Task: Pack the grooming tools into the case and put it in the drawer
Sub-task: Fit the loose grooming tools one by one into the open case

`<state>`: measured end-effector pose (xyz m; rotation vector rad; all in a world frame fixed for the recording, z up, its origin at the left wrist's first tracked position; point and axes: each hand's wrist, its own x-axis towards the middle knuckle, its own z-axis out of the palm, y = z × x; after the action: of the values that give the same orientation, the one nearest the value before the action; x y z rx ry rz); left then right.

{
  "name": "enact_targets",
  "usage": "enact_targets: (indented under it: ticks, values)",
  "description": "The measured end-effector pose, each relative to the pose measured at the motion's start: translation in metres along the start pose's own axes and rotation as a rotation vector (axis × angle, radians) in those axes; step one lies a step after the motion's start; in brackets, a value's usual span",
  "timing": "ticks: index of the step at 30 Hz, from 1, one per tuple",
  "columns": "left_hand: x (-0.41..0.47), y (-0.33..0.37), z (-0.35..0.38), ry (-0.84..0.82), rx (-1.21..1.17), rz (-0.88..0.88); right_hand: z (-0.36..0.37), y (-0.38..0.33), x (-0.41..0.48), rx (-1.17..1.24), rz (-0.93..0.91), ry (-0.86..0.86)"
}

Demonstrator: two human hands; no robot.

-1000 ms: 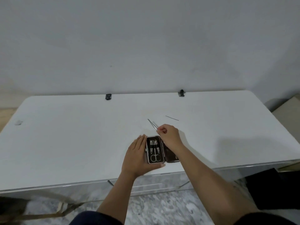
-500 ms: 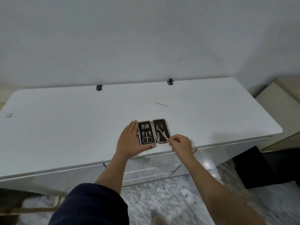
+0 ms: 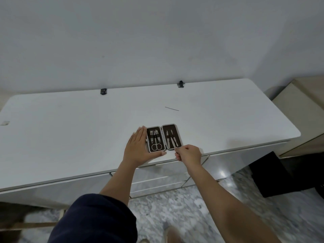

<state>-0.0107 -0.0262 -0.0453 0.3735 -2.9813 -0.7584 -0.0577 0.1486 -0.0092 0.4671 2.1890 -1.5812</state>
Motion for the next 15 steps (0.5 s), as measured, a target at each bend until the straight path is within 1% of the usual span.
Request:
enact_targets:
  ticks: [4, 11, 13, 15]
  values:
    - [0.000, 0.000, 0.001, 0.012, -0.003, -0.002, 0.001, -0.008, 0.006, -0.051, -0.003, 0.003]
    - [0.000, -0.001, 0.003, 0.037, 0.012, -0.001, 0.002, -0.019, 0.019, -0.212, -0.006, -0.008]
    - [0.001, -0.001, 0.003, 0.046, 0.013, 0.001, 0.003, -0.019, 0.020, -0.274, -0.064, -0.015]
    - [0.000, -0.001, 0.004, 0.053, 0.011, 0.005, 0.003, -0.016, 0.020, -0.368, -0.200, 0.016]
